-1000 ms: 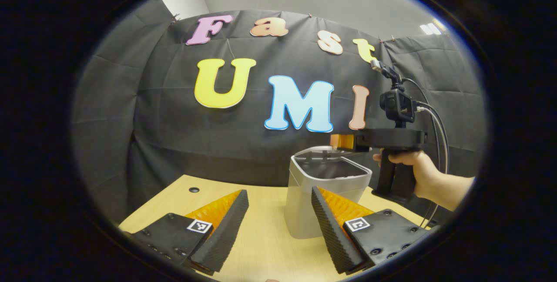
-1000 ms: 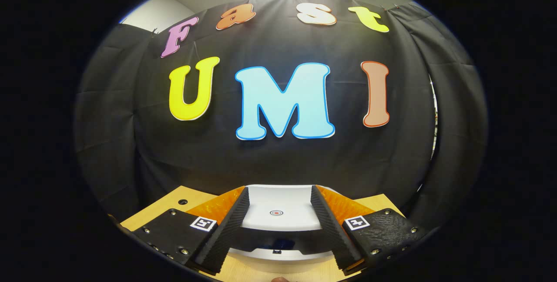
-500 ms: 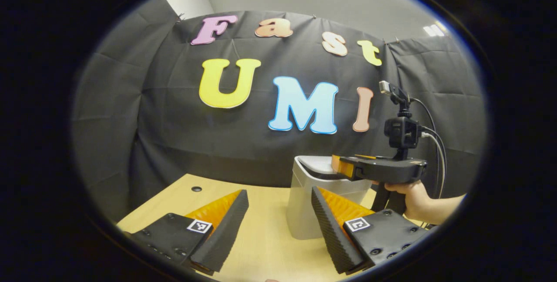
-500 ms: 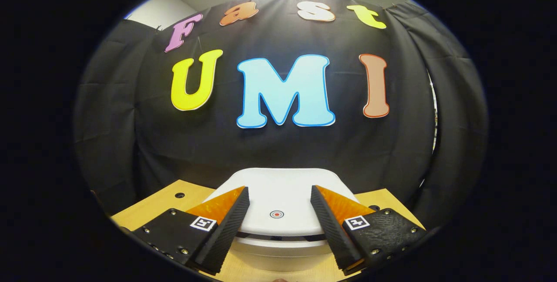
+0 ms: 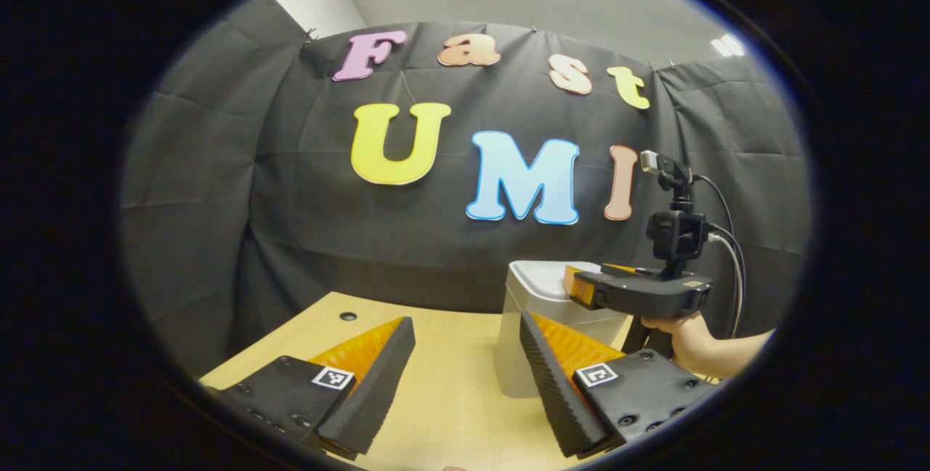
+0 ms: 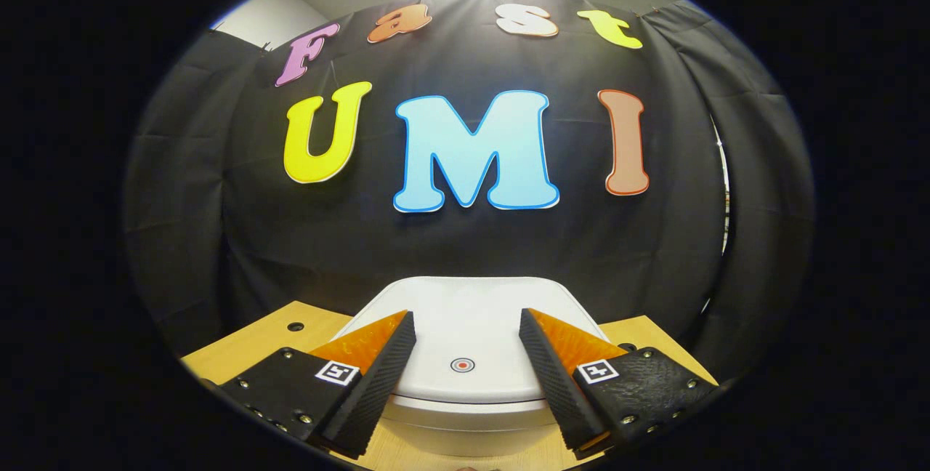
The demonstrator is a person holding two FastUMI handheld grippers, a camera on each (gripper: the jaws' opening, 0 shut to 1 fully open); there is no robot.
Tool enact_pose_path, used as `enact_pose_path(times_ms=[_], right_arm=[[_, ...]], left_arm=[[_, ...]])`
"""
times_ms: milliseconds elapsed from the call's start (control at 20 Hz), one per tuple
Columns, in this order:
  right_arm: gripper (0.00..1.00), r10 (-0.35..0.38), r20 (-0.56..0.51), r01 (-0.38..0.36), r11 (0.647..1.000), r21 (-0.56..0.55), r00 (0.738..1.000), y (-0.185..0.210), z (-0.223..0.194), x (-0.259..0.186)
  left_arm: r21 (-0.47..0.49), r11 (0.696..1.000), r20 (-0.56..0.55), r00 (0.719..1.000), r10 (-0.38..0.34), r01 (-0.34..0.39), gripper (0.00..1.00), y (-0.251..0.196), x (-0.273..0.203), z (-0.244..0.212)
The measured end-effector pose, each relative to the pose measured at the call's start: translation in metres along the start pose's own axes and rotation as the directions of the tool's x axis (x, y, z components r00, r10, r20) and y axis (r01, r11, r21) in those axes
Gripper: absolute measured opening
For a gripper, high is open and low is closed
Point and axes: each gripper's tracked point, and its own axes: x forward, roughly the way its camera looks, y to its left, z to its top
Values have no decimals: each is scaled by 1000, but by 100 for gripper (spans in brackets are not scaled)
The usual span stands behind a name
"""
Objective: Press the lid of the desktop garbage bin to open it, pick up the crumpled paper on the desktop and throw it into the bin, then pick up the pop can on the desktop and drop it into the bin, and finally close the garbage bin lid.
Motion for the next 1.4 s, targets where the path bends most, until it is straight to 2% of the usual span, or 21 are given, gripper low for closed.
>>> enact_pose_path(times_ms=[300, 450, 700, 900, 1150, 1400], right_arm=[[95, 32, 40, -31, 999, -19, 999, 0, -4, 1], [95, 41, 39, -40, 999, -36, 998, -1, -6, 2], [96, 38, 46, -36, 999, -30, 998, -1, -11, 3], [96, 29, 85, -26, 999, -31, 996, -1, -9, 3], [95, 16, 58, -16, 1000, -1, 998, -1, -5, 3], [94, 20, 38, -20, 1000, 16, 999, -2, -2, -2]], left_arm=[[16, 999, 41, 999, 36, -36, 95, -4, -16, 20], [-13, 998, 63, 997, 54, -53, 95, -4, -22, 29], [-7, 995, 81, 992, 96, -96, 94, 4, -36, 36], [-40, 994, 89, 990, 109, -106, 95, 6, -41, 38], [-71, 989, 110, 985, 135, -128, 95, 19, -45, 44], [-34, 983, 120, 976, 181, -179, 94, 44, -42, 52]])
